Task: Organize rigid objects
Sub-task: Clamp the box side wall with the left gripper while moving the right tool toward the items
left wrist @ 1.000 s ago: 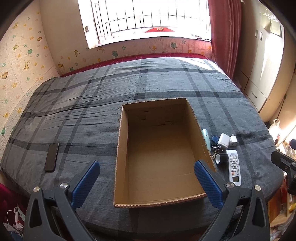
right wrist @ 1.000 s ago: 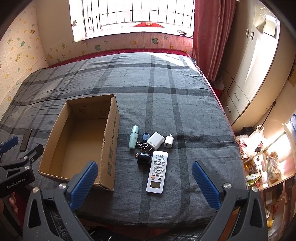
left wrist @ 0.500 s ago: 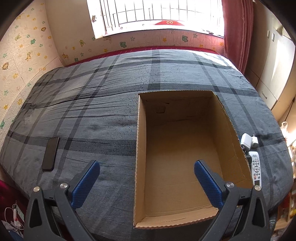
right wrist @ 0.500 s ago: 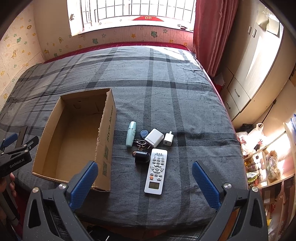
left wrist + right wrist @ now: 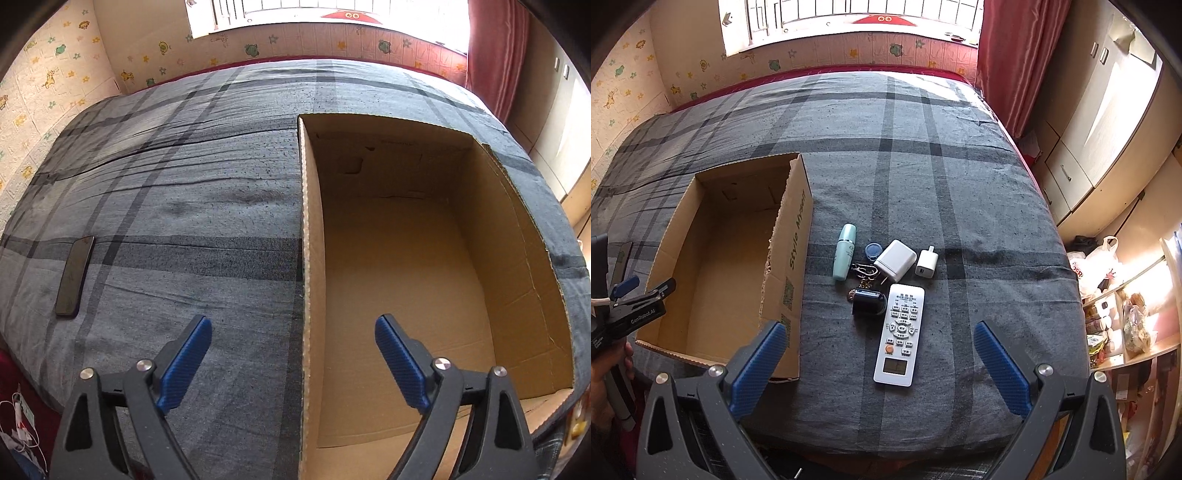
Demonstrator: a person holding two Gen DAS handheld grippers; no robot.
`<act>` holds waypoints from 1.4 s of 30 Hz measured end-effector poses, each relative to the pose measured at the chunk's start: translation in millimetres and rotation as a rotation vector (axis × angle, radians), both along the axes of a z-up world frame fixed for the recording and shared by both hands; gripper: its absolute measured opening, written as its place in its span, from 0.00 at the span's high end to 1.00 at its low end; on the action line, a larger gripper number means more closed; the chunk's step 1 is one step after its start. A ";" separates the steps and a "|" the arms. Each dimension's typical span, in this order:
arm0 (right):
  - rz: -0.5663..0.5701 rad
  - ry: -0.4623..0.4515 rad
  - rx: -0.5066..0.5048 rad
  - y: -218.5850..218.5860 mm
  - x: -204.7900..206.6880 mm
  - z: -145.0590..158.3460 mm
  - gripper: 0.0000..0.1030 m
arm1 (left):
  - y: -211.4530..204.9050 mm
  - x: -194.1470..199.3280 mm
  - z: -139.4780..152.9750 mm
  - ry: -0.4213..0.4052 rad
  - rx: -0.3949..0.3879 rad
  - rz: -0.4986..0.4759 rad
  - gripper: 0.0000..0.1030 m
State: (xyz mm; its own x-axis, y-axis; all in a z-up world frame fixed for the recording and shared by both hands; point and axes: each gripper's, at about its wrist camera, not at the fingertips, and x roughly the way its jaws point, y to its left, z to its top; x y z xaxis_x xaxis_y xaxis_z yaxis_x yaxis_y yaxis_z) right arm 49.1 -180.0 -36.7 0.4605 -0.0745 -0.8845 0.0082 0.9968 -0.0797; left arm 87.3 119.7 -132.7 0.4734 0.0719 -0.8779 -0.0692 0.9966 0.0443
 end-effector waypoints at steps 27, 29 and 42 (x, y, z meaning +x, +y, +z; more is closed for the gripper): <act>-0.069 0.037 -0.001 -36.6 8.0 -39.1 0.00 | -9.7 3.3 -22.0 0.021 0.009 -0.052 0.87; -0.070 0.051 0.009 -38.8 11.4 -49.5 0.00 | -9.1 3.1 -21.9 0.020 0.003 -0.048 0.87; -0.068 0.125 0.029 -47.7 43.1 -128.7 0.01 | -8.5 2.5 -22.5 0.014 -0.006 -0.032 0.87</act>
State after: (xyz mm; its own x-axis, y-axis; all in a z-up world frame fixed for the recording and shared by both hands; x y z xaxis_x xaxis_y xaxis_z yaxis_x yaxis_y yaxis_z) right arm 92.2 -227.7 -165.4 0.3415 -0.0750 -0.9369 0.0671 0.9962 -0.0553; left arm 89.8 111.2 -155.2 0.4631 0.0515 -0.8848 -0.0367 0.9986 0.0389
